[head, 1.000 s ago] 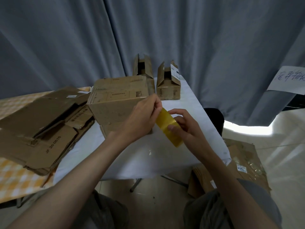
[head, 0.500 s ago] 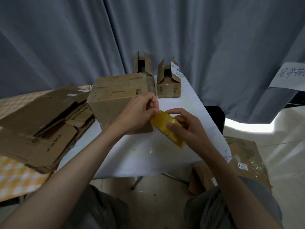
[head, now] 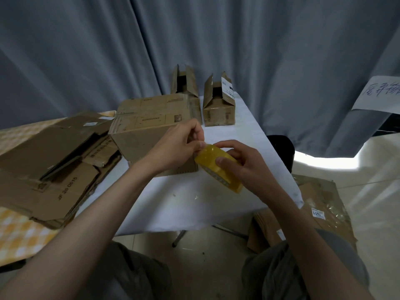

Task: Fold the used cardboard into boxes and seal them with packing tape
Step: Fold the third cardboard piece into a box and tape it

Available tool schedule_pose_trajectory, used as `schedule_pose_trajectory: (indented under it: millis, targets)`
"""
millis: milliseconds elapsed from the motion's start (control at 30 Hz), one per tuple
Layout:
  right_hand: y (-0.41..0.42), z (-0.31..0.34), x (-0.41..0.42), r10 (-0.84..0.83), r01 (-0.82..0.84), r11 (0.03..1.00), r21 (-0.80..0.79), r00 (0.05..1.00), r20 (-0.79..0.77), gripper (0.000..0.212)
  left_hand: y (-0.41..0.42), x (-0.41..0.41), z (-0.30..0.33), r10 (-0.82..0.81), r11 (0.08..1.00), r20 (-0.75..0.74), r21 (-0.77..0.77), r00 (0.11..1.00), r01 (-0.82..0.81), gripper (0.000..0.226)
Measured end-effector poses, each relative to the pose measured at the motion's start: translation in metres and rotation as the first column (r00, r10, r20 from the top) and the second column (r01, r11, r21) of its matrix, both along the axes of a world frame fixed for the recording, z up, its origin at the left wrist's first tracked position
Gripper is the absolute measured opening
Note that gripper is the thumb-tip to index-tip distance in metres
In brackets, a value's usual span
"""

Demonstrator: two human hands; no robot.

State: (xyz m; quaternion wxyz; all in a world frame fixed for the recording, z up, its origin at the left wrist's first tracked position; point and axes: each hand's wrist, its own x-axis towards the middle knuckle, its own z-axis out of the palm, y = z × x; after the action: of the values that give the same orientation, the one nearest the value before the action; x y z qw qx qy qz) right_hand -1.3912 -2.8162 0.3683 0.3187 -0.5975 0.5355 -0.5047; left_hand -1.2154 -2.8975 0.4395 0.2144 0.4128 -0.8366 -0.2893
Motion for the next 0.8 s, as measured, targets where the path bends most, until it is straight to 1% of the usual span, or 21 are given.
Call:
schedule_pose_trajectory:
  millis: [100, 167, 233, 267, 333, 400, 467, 500, 567, 633, 800]
  targets:
    - [0.001, 0.002, 0.0, 0.004, -0.004, 1.0, -0.007, 1.0, 0.01, 0.024, 0.001, 0.001, 0.001, 0.014, 0.998, -0.038, 0.069, 0.999, -0.011, 0.011]
    - [0.004, 0.002, 0.0, 0.002, -0.002, 1.0, 0.0, 1.0, -0.002, 0.028, 0.002, 0.002, 0.002, -0.002, 0.992, -0.066, 0.125, 0.998, 0.01, 0.019]
    - [0.007, 0.002, 0.0, 0.013, -0.013, 1.0, 0.015, 1.0, -0.009, 0.033, 0.006, 0.003, 0.002, -0.005, 0.99, -0.073, 0.144, 0.997, 0.016, 0.025]
    - [0.008, 0.003, 0.001, 0.019, -0.018, 1.0, 0.025, 1.0, -0.016, 0.035, 0.008, 0.003, 0.002, -0.002, 0.991, -0.062, 0.131, 0.998, 0.01, 0.025]
    - [0.01, 0.004, 0.003, 0.013, -0.01, 0.999, 0.048, 0.998, -0.063, 0.035, 0.013, 0.003, 0.004, 0.002, 0.998, 0.0, 0.056, 1.0, -0.002, 0.026]
    - [0.011, 0.004, 0.006, -0.026, 0.037, 0.997, 0.065, 0.987, -0.159, 0.033, 0.018, 0.005, 0.008, 0.009, 1.0, 0.048, -0.007, 0.999, -0.009, 0.028]
    - [0.012, 0.002, 0.008, -0.08, 0.102, 0.992, 0.074, 0.962, -0.262, 0.027, 0.023, 0.009, 0.015, -0.003, 1.0, 0.054, -0.01, 0.999, 0.004, 0.029]
    - [0.013, 0.001, 0.009, -0.091, 0.118, 0.99, 0.074, 0.952, -0.293, 0.023, 0.027, 0.011, 0.019, -0.012, 0.999, 0.066, -0.035, 0.998, 0.015, 0.03]
    - [0.016, 0.001, 0.013, -0.07, 0.096, 0.993, 0.072, 0.951, -0.3, 0.015, 0.035, 0.016, 0.025, -0.023, 0.995, 0.055, -0.092, 0.998, 0.028, 0.032]
    - [0.019, 0.003, 0.021, -0.041, 0.064, 0.995, 0.078, 0.962, -0.268, 0.009, 0.042, 0.022, 0.031, -0.035, 0.992, 0.001, -0.121, 0.999, 0.035, 0.035]
    - [0.017, 0.013, 0.045, -0.072, 0.082, 0.996, 0.021, 0.951, -0.3, 0.011, 0.05, 0.041, 0.039, 0.012, 0.971, -0.048, -0.24, 0.999, -0.023, 0.051]
